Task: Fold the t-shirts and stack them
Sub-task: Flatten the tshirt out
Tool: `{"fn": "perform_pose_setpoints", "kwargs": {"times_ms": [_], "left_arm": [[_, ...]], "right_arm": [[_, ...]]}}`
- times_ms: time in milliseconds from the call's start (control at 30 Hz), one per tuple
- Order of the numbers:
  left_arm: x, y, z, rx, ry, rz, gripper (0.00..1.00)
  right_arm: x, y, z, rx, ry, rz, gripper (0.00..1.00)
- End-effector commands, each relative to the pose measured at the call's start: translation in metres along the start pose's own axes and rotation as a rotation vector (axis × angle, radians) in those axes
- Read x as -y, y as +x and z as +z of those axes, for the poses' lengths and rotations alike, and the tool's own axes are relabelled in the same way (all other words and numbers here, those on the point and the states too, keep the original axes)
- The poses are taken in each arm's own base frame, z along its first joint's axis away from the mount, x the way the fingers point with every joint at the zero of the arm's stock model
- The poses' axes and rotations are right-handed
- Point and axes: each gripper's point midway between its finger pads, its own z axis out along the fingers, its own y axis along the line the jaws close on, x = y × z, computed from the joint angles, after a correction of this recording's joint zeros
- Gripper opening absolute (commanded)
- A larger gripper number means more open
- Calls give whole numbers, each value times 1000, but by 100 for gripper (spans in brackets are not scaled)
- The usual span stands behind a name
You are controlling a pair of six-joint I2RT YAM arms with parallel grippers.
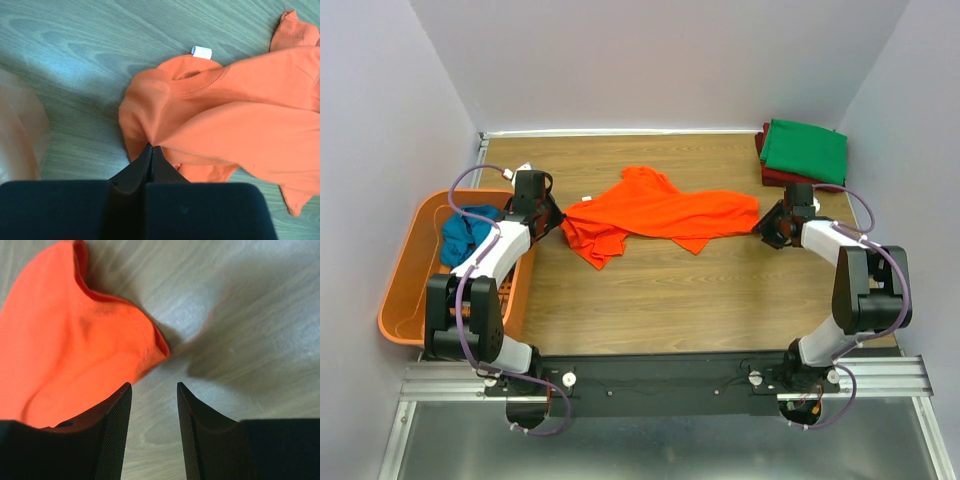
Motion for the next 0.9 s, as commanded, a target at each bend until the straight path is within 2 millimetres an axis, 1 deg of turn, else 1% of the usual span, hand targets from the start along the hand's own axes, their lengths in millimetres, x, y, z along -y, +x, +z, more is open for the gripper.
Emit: {"fn": "perform_pose_setpoints", "kwargs": {"times_ms": [0, 67, 100, 333, 433, 500, 567, 600, 700, 733, 833, 867], "left_arm": [[-6, 2, -2, -2, -5, -3, 0], [-7, 1, -1, 1, -6, -4, 0], [-6, 2, -1, 1, -3, -3, 0], [-7, 4, 0, -5, -5, -5, 0], [-8, 5, 0, -7, -5, -9, 0], [-8, 6, 0, -7, -5, -12, 0], [-8, 8, 0, -15, -2, -11, 0], [-8, 9, 0, -15, 1, -12, 0], [-7, 10, 0, -23, 9, -8, 0], [-6, 10, -2, -21, 15, -6, 0], [-2, 5, -7, -4, 29, 7, 0], [0, 2, -9, 4, 36, 11, 0]], "right_arm": [[-11, -14, 7, 47, -42, 35, 48], [-8, -11, 14, 41, -31, 44, 48], [-4, -13, 16, 55, -11, 52, 48], [-7, -21, 29, 75, -7, 67, 48], [-8, -26, 30, 99, -5, 74, 47], [-10, -31, 29, 118, -7, 75, 45], [-10, -36, 28, 138, -2, 75, 34], [-12, -37, 27, 140, -7, 76, 21], [-18, -41, 18, 152, -34, 70, 2], [-22, -48, 8, 174, -54, 70, 1], [-26, -62, -11, 209, -83, 65, 1], [-31, -72, -24, 238, -107, 66, 1]]}}
